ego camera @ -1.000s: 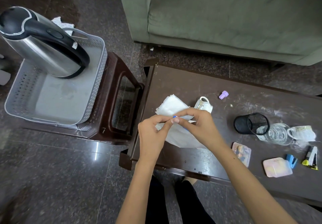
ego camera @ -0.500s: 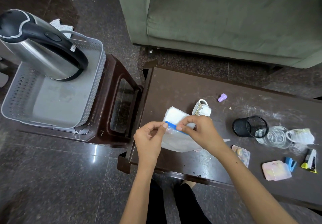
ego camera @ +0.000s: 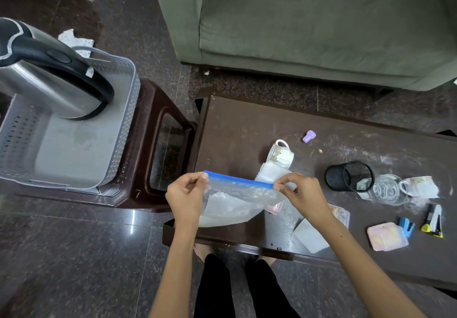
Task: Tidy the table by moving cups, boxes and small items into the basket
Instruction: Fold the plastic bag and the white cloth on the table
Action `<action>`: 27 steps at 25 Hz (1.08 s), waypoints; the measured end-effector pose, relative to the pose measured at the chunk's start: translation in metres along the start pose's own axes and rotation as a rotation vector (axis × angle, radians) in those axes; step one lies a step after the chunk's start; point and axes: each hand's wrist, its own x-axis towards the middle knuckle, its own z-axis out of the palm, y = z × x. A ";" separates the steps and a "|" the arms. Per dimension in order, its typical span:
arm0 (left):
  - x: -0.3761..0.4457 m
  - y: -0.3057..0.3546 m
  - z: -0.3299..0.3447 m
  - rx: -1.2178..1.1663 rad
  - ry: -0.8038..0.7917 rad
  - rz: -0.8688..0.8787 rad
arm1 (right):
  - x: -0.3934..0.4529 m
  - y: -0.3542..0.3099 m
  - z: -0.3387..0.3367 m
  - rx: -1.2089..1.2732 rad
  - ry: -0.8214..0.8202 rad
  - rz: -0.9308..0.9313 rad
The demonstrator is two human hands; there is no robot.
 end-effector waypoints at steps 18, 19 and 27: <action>-0.038 -0.015 0.094 0.369 -0.842 0.183 | -0.034 0.028 -0.024 0.348 -0.005 0.089; -0.048 -0.023 0.098 0.328 -0.809 0.166 | -0.040 0.032 -0.025 0.392 -0.028 0.111; -0.066 -0.022 0.113 0.200 -0.895 -0.009 | -0.054 0.054 -0.038 0.452 -0.092 0.167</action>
